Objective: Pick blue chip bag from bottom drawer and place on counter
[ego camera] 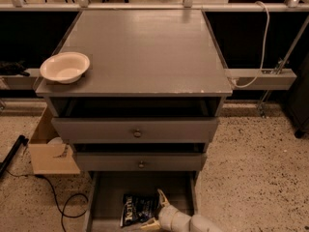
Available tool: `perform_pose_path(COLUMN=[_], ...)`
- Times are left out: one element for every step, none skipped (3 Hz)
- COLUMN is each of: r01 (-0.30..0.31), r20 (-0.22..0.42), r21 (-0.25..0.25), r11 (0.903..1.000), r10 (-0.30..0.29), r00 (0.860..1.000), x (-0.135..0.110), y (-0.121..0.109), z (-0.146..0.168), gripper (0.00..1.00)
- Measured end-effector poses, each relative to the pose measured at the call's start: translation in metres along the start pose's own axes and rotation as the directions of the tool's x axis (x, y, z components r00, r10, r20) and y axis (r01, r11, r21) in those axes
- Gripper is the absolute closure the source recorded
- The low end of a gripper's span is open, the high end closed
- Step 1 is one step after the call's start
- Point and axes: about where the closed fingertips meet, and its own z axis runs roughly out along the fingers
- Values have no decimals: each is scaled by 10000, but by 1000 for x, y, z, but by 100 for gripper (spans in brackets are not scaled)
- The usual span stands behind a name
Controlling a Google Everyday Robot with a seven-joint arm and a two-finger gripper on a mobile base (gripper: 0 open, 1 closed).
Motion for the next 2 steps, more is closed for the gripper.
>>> perform_pose_path(r01=[290, 477], r20=[-110, -323], r21=[63, 160], r11=[9996, 9987], r10=[-289, -471], r00=[9995, 9984], x=[5, 15], y=[-7, -15], z=[12, 19], gripper=[0, 0])
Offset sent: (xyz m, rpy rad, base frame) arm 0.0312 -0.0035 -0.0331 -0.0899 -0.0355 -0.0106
